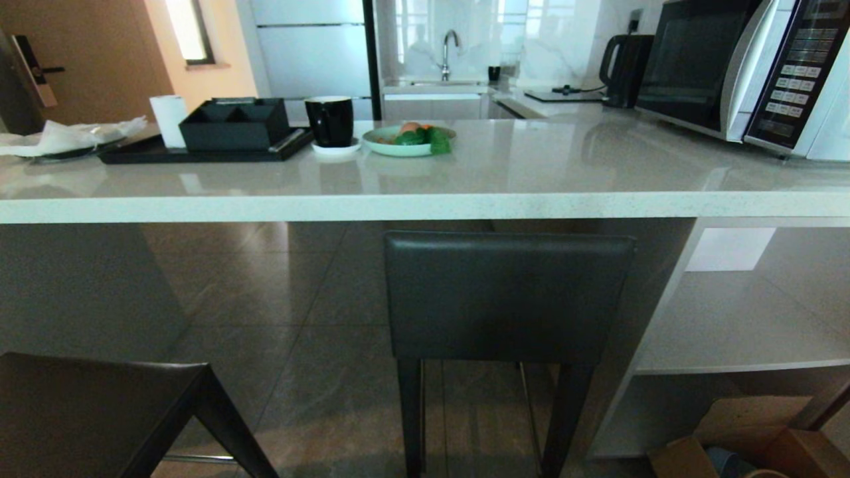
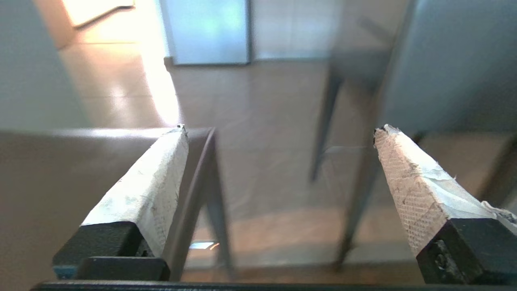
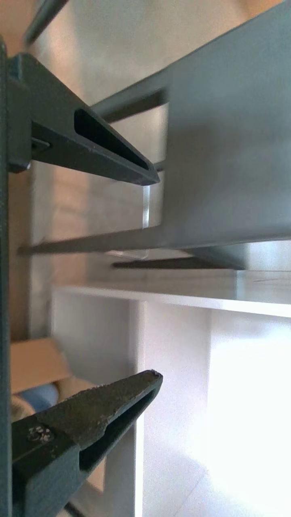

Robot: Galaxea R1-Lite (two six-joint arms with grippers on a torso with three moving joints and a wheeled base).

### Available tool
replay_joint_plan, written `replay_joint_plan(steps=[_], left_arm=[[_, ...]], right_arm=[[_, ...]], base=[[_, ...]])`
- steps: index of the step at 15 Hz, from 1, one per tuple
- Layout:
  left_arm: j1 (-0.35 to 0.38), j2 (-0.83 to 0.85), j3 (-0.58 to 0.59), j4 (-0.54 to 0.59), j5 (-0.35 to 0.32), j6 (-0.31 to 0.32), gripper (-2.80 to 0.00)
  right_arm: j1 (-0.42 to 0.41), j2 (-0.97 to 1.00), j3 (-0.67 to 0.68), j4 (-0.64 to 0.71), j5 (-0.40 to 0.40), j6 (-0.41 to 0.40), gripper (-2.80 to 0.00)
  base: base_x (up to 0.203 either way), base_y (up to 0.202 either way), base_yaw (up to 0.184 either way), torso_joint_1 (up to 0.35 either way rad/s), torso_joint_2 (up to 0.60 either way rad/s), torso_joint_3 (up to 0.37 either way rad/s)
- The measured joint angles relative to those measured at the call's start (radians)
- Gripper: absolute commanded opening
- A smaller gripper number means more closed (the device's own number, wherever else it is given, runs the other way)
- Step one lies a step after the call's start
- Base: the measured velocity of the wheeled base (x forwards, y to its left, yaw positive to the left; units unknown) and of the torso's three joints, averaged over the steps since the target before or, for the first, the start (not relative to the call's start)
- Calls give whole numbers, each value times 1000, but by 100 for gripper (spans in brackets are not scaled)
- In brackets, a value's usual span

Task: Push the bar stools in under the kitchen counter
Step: Pull the gray chair out from under the dining table

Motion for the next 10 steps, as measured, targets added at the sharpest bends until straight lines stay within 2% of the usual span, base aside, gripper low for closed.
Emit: replay_joint_plan(steps=[2,4,6,8,10], left_arm=[[-14,150,-102,-42,-19,-50,0],[-46,353,-157,-154,-29,-67,0],[-73,602,-192,-335,-38,-75,0],[-93,852,-210,-558,-73,-83,0],[-106,1057,-215,-793,-172,-95,0]], right_arm=[[25,112,-84,-34,5,26,0],[59,272,-150,-115,7,38,0],[81,483,-193,-258,17,44,0],[88,707,-218,-435,66,49,0],[73,899,-231,-603,182,54,0]], base=[[0,0,0,0,0,0],[0,0,0,0,0,0],[0,0,0,0,0,0],[0,0,0,0,0,0],[0,0,0,0,0,0]])
